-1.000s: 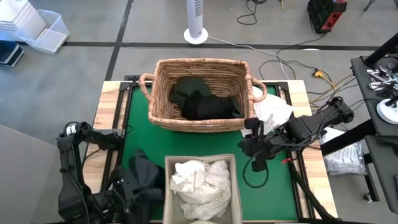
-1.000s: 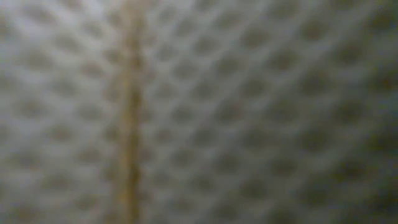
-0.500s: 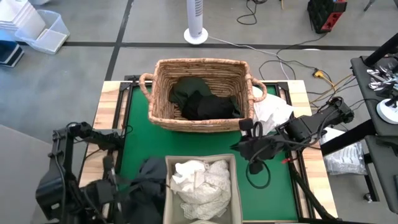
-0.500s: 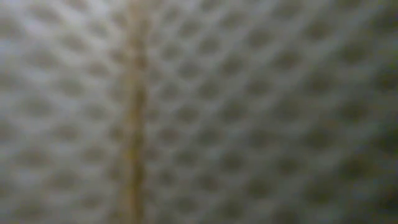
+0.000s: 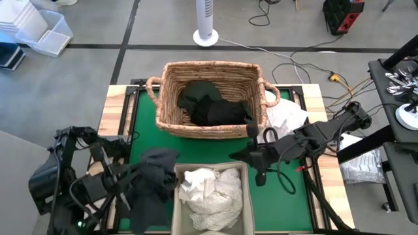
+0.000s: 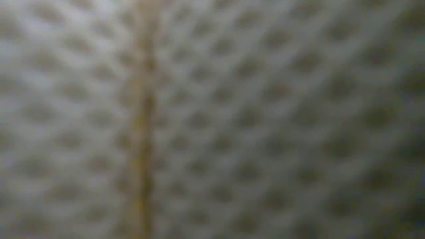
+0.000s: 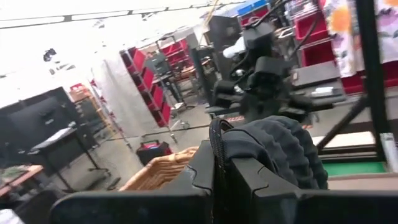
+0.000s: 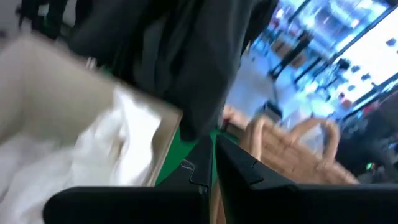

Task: Sort clothes
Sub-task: Put the black shorts into the brown basket

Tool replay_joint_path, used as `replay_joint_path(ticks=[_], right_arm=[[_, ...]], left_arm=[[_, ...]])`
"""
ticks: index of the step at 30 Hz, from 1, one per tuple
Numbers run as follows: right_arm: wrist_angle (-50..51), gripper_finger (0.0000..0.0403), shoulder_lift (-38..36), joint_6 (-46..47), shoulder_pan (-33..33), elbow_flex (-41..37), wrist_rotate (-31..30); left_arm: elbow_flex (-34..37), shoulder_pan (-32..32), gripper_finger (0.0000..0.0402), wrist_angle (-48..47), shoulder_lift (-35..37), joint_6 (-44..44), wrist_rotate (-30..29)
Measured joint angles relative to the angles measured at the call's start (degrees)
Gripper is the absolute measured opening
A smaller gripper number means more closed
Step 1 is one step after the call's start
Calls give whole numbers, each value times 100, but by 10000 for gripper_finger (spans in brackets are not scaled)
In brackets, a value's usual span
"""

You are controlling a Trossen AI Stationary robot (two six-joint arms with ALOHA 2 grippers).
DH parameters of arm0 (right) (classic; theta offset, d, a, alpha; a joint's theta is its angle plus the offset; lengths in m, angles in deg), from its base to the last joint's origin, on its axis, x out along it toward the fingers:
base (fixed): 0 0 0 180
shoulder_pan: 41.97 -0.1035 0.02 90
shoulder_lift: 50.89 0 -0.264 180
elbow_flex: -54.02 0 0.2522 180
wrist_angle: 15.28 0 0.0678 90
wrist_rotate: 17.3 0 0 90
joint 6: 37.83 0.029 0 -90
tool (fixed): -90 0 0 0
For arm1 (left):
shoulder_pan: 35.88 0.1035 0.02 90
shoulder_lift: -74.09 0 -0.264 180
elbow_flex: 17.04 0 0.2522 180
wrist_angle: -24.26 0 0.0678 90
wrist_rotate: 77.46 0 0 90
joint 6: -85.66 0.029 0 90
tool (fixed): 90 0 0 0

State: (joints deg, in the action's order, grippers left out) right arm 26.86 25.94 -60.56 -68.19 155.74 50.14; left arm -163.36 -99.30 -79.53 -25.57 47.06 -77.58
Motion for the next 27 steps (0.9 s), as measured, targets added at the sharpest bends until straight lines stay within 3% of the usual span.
replay_joint_path(ticks=[6, 16, 20, 27], right_arm=[[-758, 13, 5, -373, 24, 0, 29], [-1158, 25, 130, -284, 169, 0, 493], [-1491, 79, 320, -185, 279, 0, 480], [-2558, 223, 754, -62, 504, -2, 451]], left_arm=[[-249, 475, 0, 11, 9, 248, -3], [-243, 1275, 0, 257, 32, 579, 2], [-242, 1517, 0, 405, 42, 648, 4], [-243, 1609, 3, 492, 44, 666, 4]])
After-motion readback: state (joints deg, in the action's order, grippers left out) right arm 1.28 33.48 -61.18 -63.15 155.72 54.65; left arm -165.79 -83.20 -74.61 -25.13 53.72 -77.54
